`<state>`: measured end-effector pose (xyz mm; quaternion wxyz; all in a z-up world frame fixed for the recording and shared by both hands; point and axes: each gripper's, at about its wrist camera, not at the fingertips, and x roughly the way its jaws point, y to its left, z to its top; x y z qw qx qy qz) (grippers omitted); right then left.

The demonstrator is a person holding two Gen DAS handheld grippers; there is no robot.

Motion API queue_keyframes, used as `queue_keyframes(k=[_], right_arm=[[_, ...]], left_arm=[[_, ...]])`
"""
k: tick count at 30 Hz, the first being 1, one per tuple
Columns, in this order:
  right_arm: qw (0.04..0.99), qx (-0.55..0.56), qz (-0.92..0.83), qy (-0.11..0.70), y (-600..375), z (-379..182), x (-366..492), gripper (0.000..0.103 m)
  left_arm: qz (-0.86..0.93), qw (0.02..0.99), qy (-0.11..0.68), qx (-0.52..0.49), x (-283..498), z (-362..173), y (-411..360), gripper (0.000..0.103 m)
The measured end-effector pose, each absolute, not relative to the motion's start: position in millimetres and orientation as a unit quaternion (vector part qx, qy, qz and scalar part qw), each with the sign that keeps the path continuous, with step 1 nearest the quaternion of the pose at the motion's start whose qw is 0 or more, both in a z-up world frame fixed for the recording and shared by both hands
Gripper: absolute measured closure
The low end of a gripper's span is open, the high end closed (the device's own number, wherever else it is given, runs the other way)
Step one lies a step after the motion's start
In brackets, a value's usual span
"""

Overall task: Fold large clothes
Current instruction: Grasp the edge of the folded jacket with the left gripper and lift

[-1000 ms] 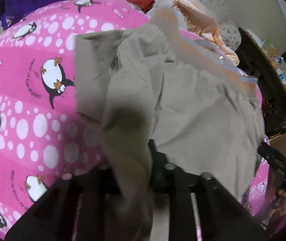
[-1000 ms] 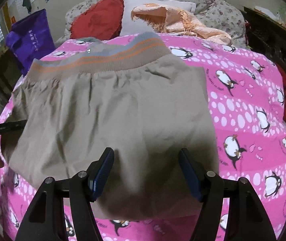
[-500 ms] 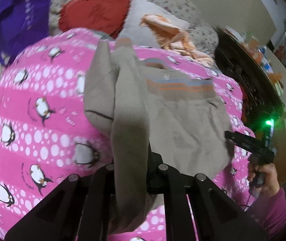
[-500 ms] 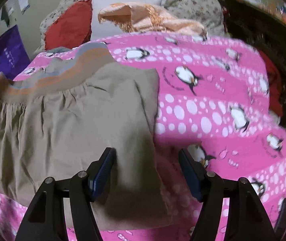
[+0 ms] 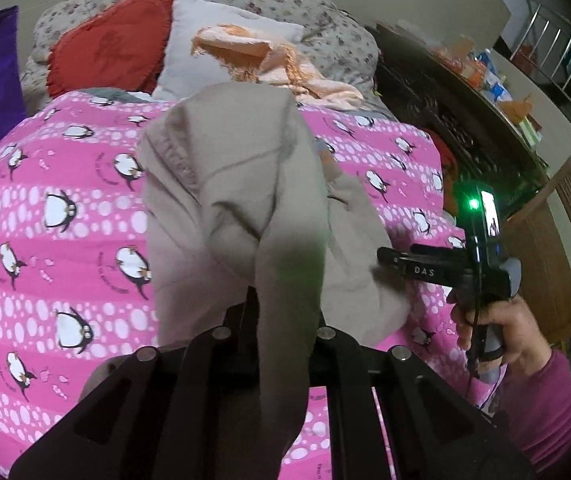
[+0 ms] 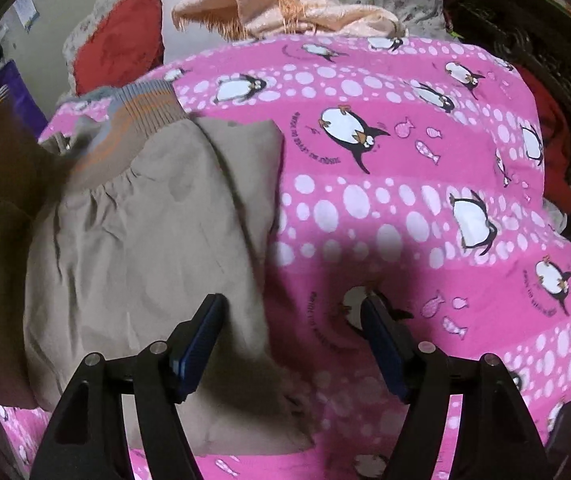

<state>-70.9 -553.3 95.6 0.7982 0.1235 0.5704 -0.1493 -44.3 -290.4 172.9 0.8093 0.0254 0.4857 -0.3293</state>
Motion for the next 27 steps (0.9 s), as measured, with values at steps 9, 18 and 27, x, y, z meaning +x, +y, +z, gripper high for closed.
queue_keyframes(k=[9,18,27], right_arm=[[0.79,0.074,-0.156,0.588,-550,98,-69,0.03],[0.77,0.005,-0.18,0.613,-546,101,-65,0.03],[0.744,0.035,-0.23,0.626,-577,90,-115,0.029]], left_arm=[[-0.331,0.805,0.492,0.019,-44,170,-291,0.095],[-0.334,0.801,0.497,0.005,-38,168,-281,0.095],[-0.332,0.801,0.498,0.004,-38,167,-283,0.095]])
